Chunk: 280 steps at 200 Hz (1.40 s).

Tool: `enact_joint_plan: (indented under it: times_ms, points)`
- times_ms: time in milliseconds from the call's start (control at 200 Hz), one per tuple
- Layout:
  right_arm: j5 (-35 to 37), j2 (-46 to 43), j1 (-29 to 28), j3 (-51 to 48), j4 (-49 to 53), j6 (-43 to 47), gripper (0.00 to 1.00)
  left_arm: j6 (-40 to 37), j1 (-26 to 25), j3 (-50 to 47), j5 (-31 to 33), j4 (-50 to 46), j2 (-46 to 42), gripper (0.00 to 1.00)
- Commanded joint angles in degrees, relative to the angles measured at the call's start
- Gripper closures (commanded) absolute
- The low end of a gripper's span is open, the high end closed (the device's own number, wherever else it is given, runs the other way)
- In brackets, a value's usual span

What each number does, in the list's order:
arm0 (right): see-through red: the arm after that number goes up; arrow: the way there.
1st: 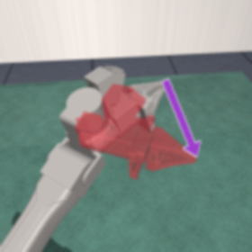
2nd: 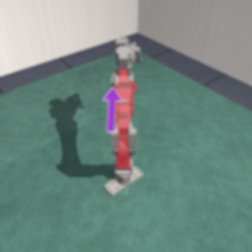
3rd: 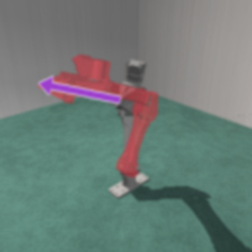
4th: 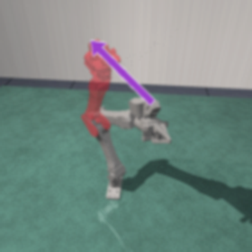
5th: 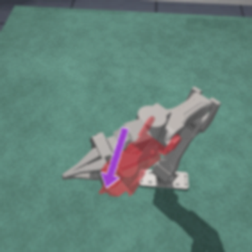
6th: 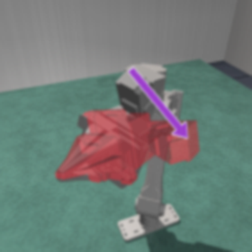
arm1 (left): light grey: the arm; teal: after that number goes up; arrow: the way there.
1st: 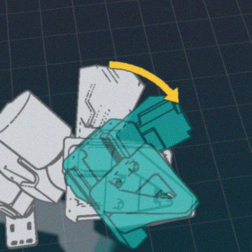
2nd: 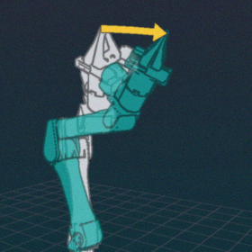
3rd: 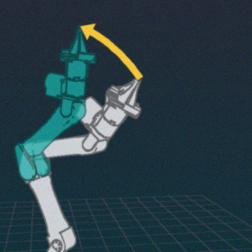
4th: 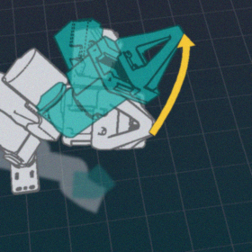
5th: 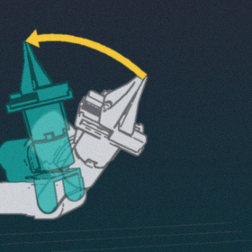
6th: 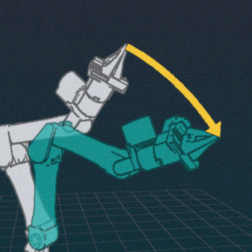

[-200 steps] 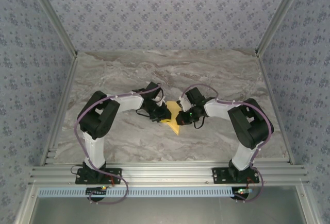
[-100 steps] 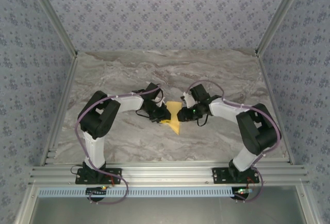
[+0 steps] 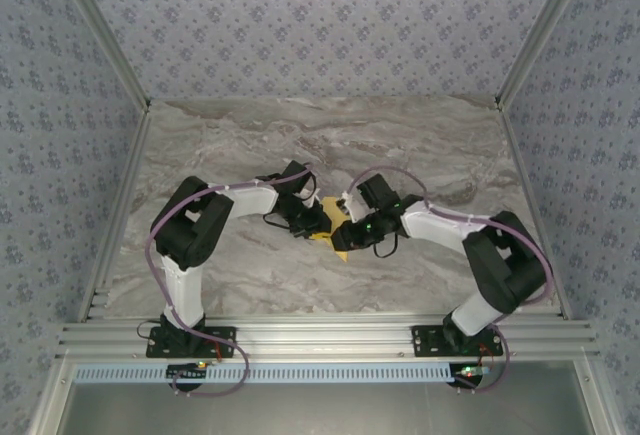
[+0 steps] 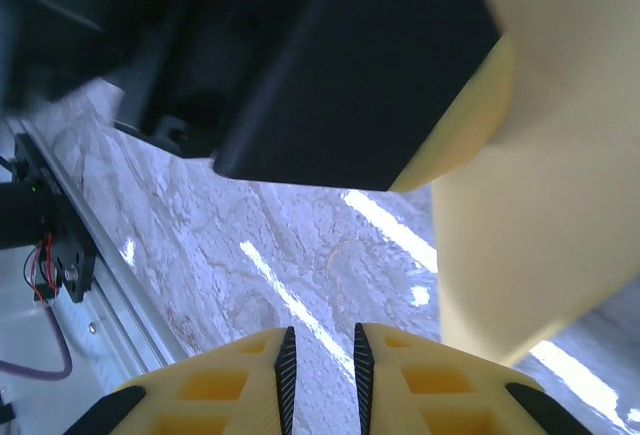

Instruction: Fold a paper plane with a square sheet of paper (fold left side to right side)

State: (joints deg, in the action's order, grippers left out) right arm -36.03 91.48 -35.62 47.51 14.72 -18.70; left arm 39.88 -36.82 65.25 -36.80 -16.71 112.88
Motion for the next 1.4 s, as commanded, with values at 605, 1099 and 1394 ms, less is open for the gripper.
enact_joint_plan:
  times_ms: [605,1099,1394]
  points:
    - [2.0,7.8,-0.7,1.6,3.0,0.0,0.77,-1.3,-0.2,-2.3,4.4,-3.7,1.4,0.83]
    - [1.5,3.6,0.8,-7.1,4.0,-1.3,0.87,-1.9,0.7,-2.3,5.2,-4.6,1.6,0.84]
    - [-1.8,-4.3,0.8,-3.5,6.1,-2.7,0.93,-1.6,0.8,-2.0,5.2,-4.5,1.3,0.84]
